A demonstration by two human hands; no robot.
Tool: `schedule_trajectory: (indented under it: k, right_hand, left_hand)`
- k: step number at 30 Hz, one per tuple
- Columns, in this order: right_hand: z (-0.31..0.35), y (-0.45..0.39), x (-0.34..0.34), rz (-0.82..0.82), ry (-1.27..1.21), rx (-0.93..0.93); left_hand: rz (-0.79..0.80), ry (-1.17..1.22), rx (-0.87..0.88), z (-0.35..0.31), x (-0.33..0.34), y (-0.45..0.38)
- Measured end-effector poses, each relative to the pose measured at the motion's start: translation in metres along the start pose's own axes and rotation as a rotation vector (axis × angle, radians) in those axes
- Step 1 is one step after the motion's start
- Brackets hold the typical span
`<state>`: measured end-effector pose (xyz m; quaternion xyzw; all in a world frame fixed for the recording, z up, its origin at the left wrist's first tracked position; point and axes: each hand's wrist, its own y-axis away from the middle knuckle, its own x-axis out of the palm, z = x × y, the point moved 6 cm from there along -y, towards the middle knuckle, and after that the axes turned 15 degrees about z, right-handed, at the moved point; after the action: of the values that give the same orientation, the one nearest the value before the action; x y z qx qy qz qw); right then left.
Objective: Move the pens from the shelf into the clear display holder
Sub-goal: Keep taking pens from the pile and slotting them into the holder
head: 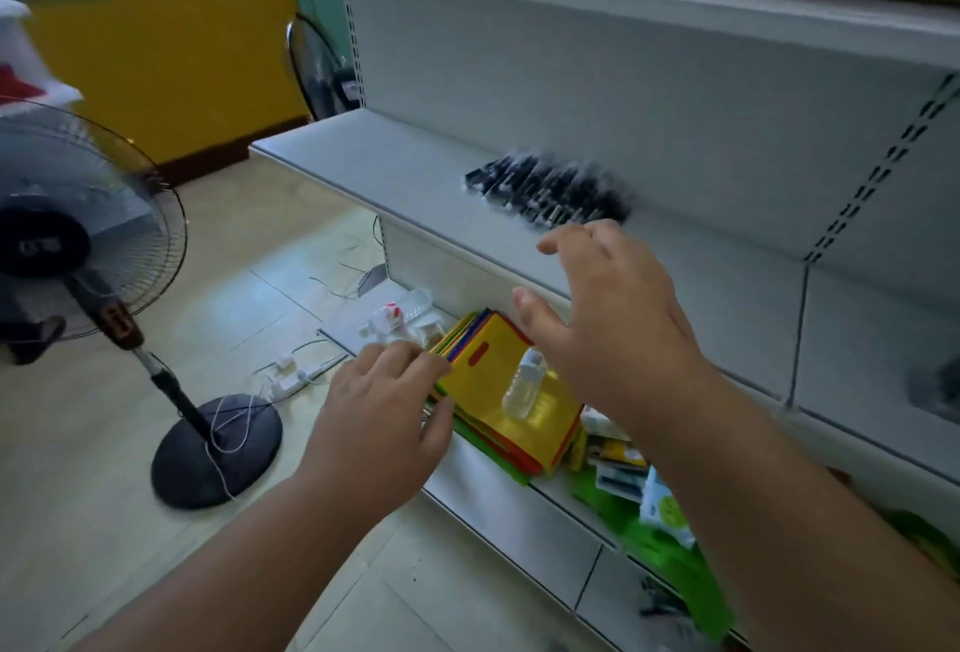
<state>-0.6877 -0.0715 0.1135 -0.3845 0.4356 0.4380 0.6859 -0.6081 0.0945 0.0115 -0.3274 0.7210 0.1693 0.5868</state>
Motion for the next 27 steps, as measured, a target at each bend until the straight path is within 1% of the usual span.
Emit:
schedule_trajectory:
  k: [3,6,9,14,18,23,27]
  right_hand:
    - [-0.005,-0.021,0.001,-0.022,0.008,0.008]
    - [-0.015,-0.049,0.005,-0.011,0.021,0.010]
    - [-0.023,-0.087,0.007,-0.013,0.002,-0.013]
    - [-0.031,-0.147,0.015,0.044,-0.024,-0.012]
    - [-0.039,-0.172,0.021,0.043,-0.021,0.002]
    - [-0.048,-0.200,0.029,0.001,-0.002,0.061]
    - [-0.056,-0.223,0.033,-0.041,0.021,0.169]
  left_hand:
    - [0.031,0.026,0.011,0.007,0.008,-0.027]
    - [0.026,0.050,0.008,0.015,0.013,-0.059]
    - [-0.002,0.064,-0.003,0.024,0.006,-0.090]
    - [-0.017,0.086,-0.031,0.041,-0.011,-0.138]
    - [0.026,0.100,-0.016,0.050,-0.012,-0.176]
    - [0.071,0.115,0.079,0.067,-0.005,-0.227]
    - [0.151,0.139,0.180,0.079,0.010,-0.275]
